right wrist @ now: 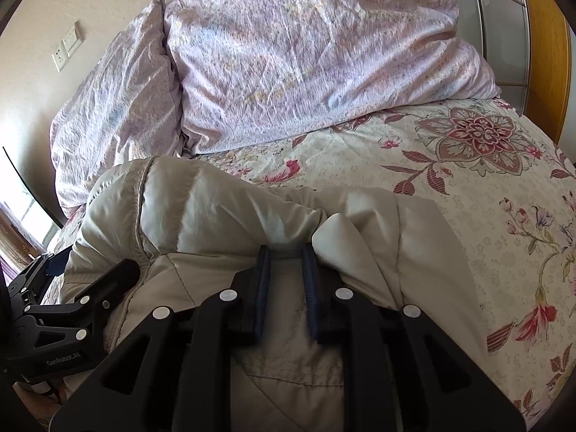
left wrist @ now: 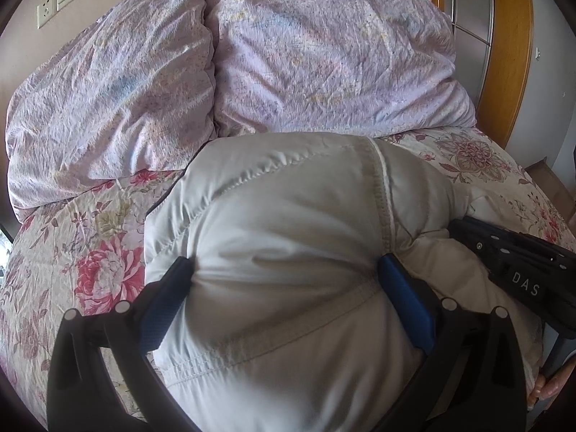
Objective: Fold large clothes
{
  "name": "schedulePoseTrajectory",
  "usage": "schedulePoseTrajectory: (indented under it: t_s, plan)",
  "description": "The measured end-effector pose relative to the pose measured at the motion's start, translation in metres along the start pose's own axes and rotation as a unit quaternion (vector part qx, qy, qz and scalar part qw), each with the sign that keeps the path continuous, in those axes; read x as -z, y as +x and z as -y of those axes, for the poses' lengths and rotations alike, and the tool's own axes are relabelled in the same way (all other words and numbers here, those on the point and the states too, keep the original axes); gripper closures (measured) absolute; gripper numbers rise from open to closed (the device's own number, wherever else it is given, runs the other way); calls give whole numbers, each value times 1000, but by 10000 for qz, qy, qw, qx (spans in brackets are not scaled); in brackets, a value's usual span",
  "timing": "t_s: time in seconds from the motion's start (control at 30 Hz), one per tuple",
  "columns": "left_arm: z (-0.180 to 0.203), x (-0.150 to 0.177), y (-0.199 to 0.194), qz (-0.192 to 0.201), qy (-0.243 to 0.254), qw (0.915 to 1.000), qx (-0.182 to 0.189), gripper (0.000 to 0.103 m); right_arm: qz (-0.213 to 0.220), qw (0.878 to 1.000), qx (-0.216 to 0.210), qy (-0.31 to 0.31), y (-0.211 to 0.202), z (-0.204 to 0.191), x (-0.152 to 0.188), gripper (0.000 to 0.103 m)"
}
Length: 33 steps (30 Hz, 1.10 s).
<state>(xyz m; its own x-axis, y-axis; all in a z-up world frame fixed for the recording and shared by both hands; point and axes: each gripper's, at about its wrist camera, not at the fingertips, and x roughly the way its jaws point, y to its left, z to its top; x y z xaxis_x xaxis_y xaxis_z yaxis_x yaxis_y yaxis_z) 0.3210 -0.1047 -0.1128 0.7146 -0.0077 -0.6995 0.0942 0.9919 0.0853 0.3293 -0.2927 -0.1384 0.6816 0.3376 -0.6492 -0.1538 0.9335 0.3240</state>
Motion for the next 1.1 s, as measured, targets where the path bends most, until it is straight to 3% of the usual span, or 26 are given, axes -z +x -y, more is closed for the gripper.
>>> schedulePoseTrajectory:
  t_s: [0.3, 0.67, 0.9, 1.1]
  plan:
    - [2, -1, 8, -121, 27, 9999, -68, 2, -44, 9999, -115, 108, 3, 5, -2, 85]
    - [3, -4, 3, 37, 18, 9997, -224, 2, 57, 9998, -114, 173, -2, 6, -4, 85]
    - [-25, -9, -33, 325, -299, 9986, -281, 2, 418, 9981, 325, -311, -38, -4, -12, 84]
    - [-46, -24, -18, 294, -641, 9973, -211, 2, 358, 9976, 555, -196, -26, 15, -13, 85]
